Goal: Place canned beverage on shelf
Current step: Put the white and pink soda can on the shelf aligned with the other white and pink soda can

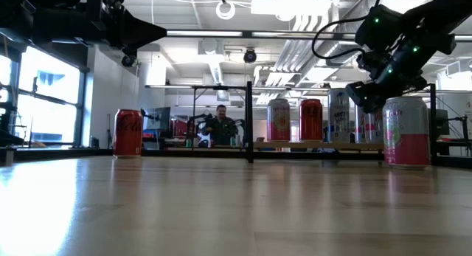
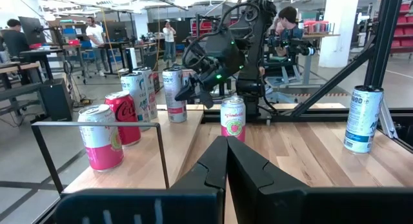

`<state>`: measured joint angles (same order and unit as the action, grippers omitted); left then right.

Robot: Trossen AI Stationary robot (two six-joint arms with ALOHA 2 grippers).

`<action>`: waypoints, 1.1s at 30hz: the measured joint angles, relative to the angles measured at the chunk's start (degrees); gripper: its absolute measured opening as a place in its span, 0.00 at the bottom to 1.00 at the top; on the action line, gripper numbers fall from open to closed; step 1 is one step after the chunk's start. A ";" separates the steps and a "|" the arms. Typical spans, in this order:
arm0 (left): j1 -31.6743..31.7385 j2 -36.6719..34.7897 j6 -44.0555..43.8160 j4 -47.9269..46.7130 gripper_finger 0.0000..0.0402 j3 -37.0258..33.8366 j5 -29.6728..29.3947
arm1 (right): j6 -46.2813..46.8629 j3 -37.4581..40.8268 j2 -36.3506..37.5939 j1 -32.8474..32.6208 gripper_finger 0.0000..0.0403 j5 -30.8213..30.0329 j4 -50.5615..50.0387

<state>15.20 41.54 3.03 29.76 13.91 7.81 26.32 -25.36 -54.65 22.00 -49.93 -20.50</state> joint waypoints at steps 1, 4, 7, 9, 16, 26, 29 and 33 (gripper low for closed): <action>0.01 0.00 0.00 0.00 0.00 0.00 0.00 | -0.63 0.00 0.00 0.46 0.00 0.08 0.02; 0.02 0.00 0.00 0.00 0.00 0.00 0.00 | -1.63 -0.02 0.00 1.81 0.00 0.78 0.03; 0.00 0.01 0.00 0.00 0.00 0.00 0.00 | -2.40 -0.02 0.00 2.42 0.00 1.58 0.17; 0.00 0.00 0.00 0.00 0.00 0.00 0.00 | -2.98 -0.02 0.00 2.40 0.00 2.20 0.66; 0.01 0.01 0.00 0.01 0.00 0.00 0.00 | -3.33 -0.02 -0.01 0.39 0.00 4.88 1.95; 0.02 0.00 -0.02 0.06 0.00 0.00 0.00 | -5.71 -0.02 -0.02 -2.36 0.00 9.47 1.93; 0.00 0.00 -0.02 0.05 0.00 0.00 0.00 | -6.79 -0.02 -0.01 -0.28 0.00 8.93 1.95; 0.02 0.01 0.00 0.04 0.00 0.00 0.00 | -7.35 -0.02 -0.02 2.53 0.00 9.71 1.93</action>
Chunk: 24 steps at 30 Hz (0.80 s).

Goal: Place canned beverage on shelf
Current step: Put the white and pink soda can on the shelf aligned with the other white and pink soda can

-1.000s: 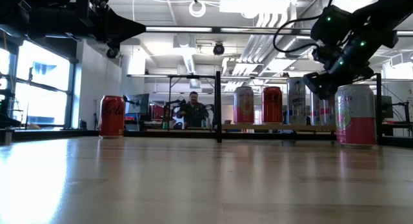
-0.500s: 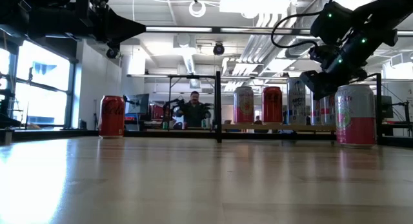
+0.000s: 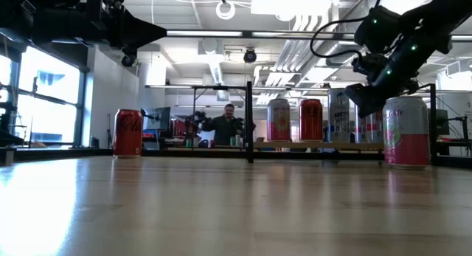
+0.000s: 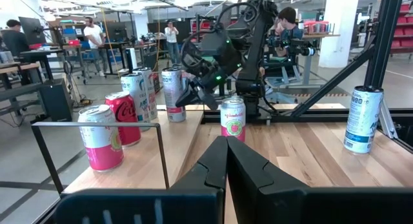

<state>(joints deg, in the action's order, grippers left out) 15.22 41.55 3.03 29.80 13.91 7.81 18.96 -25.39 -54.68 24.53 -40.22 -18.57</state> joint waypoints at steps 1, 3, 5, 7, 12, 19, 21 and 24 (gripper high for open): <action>0.00 0.01 0.00 0.01 0.00 0.00 0.00 | -0.35 0.00 0.00 0.60 0.00 0.20 0.00; 0.00 0.00 0.00 0.00 0.00 0.00 0.00 | -1.44 0.00 0.01 1.69 0.00 0.29 0.00; -0.02 -0.01 0.00 0.00 0.00 0.00 0.00 | -2.09 0.00 0.02 2.80 0.00 0.38 -0.01; -0.02 -0.01 0.00 0.00 0.00 0.00 0.00 | -2.50 0.00 0.00 3.59 0.00 1.43 -0.02; -0.01 0.00 0.00 0.00 0.00 0.00 0.00 | -2.54 -0.02 0.00 3.11 0.00 2.85 0.00; 0.00 0.01 -0.02 0.00 0.00 0.00 0.00 | -2.49 -0.02 0.00 -0.77 0.00 2.93 1.80; 0.00 -0.01 -0.02 0.00 0.00 0.00 0.00 | -2.60 -0.02 0.00 -1.73 0.00 2.92 2.76; 0.00 0.01 -0.44 0.00 0.00 0.00 0.00 | -3.07 -0.02 0.00 -2.08 0.00 2.09 2.98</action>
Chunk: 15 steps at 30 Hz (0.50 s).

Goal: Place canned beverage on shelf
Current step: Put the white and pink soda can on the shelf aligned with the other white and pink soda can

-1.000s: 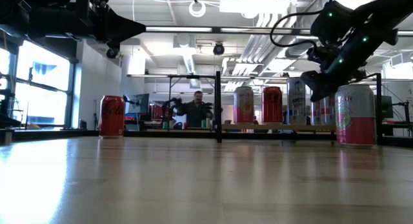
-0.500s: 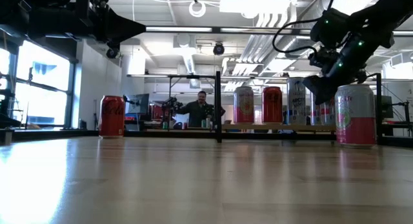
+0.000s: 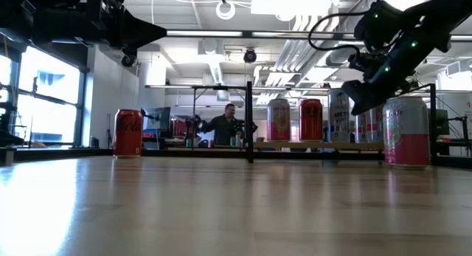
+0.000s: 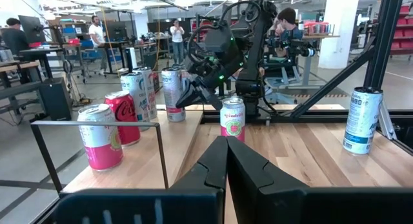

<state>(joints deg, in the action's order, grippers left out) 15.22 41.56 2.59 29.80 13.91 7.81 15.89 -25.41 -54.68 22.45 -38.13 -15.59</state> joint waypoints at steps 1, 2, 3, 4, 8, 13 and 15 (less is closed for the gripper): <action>0.00 -0.02 -0.02 0.00 0.00 0.00 0.00 | -0.22 0.00 0.00 0.18 0.00 -0.61 -0.01; 0.00 0.00 -0.02 0.00 0.00 0.00 -0.02 | -0.33 0.00 0.00 0.45 0.00 -0.78 -0.01; 0.00 -0.02 -0.02 0.00 0.00 0.00 -0.02 | -0.30 0.00 0.00 0.76 0.00 -0.70 -0.01; 0.00 -0.01 -0.02 0.00 0.00 0.00 0.00 | 0.01 0.00 0.00 1.04 0.00 -0.53 -0.01; 0.00 -0.02 -0.02 0.00 0.00 0.00 -0.01 | 1.14 0.00 0.02 1.67 0.00 1.55 -0.03; -0.02 -0.02 0.00 0.00 0.00 0.00 0.00 | 2.65 0.00 0.00 1.45 0.00 5.68 -0.10; -0.01 0.00 0.00 0.00 0.00 0.00 -0.02 | 1.90 0.00 0.00 1.58 0.00 5.31 -0.23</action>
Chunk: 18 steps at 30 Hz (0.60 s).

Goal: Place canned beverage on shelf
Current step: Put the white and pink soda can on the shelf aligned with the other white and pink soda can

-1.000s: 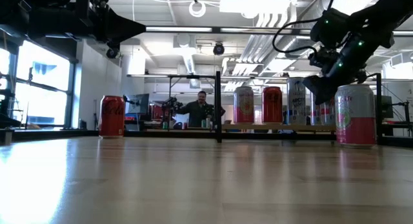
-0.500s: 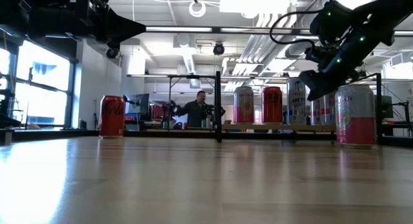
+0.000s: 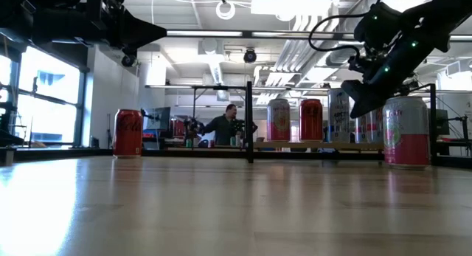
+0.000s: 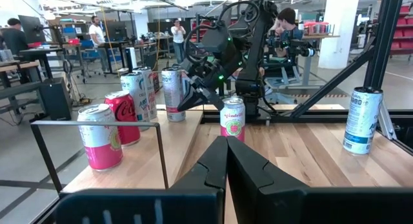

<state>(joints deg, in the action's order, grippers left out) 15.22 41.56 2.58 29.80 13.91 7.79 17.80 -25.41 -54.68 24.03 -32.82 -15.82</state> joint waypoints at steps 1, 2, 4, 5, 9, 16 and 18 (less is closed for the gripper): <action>0.01 0.00 -0.01 0.00 0.00 0.00 0.02 | -0.12 0.00 0.00 0.34 0.00 -0.62 -0.17; -0.01 -0.02 -0.02 0.00 0.00 0.00 0.01 | -0.16 0.00 0.00 0.75 0.00 -1.23 -0.31; 0.00 -0.01 -0.02 0.00 0.00 0.00 0.01 | -0.29 0.00 0.00 1.85 0.00 -1.48 -0.85; 0.01 0.01 -0.02 0.00 0.00 0.00 0.02 | -0.43 0.00 0.00 2.49 0.00 -1.48 -1.19; 0.00 0.00 0.01 0.00 0.00 0.00 0.02 | -2.38 0.00 0.00 5.33 0.00 -1.58 -1.37; 0.01 0.01 0.03 0.00 0.00 0.00 0.02 | -5.79 -0.63 0.00 6.85 0.00 1.88 -2.06; 0.01 0.00 0.03 0.00 0.00 0.00 0.00 | -5.86 -2.21 0.00 6.43 0.00 4.46 -3.75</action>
<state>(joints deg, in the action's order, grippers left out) 15.22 41.56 2.61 29.80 13.91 7.79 11.93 -27.62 -54.68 30.45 -28.36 -19.56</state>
